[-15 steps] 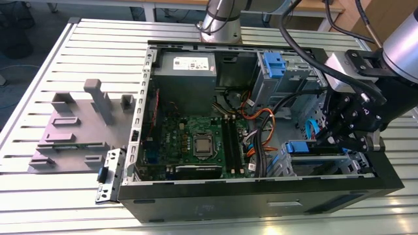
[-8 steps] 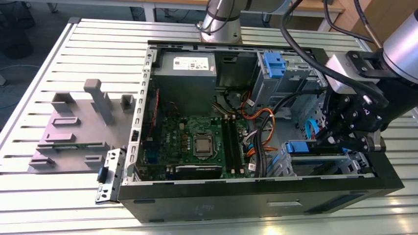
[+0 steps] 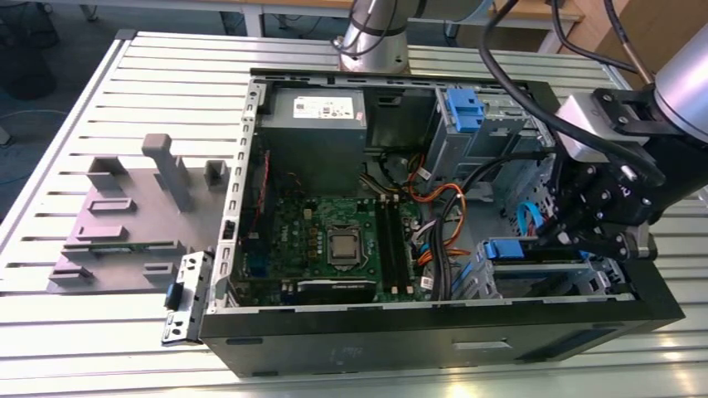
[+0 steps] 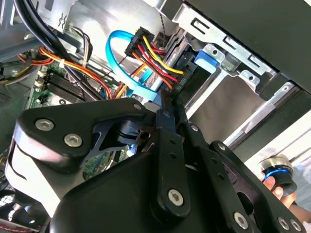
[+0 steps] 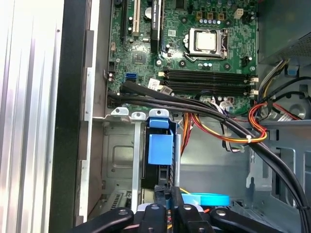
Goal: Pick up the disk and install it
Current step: 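Insert the second disk wire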
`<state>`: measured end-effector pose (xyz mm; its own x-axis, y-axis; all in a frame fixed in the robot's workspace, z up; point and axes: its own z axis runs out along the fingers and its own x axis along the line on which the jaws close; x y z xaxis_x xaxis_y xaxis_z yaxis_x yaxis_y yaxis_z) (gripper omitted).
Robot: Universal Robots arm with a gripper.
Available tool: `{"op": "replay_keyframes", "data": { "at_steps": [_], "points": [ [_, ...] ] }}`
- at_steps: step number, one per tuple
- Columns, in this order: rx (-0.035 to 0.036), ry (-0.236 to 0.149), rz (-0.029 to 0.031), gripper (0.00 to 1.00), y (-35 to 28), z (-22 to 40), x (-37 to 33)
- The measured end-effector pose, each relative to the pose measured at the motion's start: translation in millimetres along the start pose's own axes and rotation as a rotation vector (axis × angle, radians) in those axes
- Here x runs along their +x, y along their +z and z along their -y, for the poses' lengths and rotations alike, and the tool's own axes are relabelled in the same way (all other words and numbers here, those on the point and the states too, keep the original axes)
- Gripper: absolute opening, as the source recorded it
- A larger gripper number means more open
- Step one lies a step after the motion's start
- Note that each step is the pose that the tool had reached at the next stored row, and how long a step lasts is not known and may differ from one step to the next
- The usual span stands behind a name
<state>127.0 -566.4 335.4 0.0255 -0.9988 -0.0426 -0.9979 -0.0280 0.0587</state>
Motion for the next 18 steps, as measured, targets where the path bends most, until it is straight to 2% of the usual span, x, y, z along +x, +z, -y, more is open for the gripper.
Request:
{"op": "replay_keyframes", "data": {
  "at_steps": [6,11,16,18],
  "points": [
    [0.0001,0.0,0.0007,0.16,-0.1,0.6,4.4],
    [0.0002,0.0,0.0016,0.16,0.6,0.6,5.1],
    [0.0008,-0.001,0.0098,0.16,0.9,-2.7,5.0],
    [0.0018,-0.001,0.015,0.16,-1.1,-3.4,4.8]
  ]
}}
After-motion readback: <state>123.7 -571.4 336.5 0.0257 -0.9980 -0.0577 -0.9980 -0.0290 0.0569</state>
